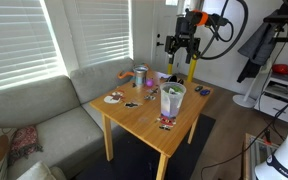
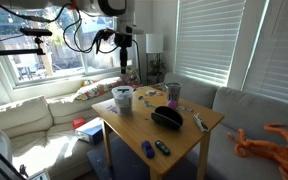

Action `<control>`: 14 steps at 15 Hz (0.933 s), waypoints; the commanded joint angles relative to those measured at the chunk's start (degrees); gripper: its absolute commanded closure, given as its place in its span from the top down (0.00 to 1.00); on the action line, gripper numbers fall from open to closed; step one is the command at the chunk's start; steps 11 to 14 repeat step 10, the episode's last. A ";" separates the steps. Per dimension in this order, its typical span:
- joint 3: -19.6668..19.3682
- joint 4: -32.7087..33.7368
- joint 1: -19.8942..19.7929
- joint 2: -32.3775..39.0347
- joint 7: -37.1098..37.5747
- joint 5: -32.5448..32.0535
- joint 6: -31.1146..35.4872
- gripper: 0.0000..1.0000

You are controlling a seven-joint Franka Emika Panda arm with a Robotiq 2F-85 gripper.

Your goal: Put the plastic cup on the left side of the table then put the squishy drinks in it

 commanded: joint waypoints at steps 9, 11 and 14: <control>0.50 0.26 -0.65 -0.32 -0.06 0.07 -0.17 1.00; 0.50 0.26 -0.65 -0.32 -0.06 0.07 -0.17 1.00; 0.50 0.26 -0.65 -0.32 -0.06 0.07 -0.17 1.00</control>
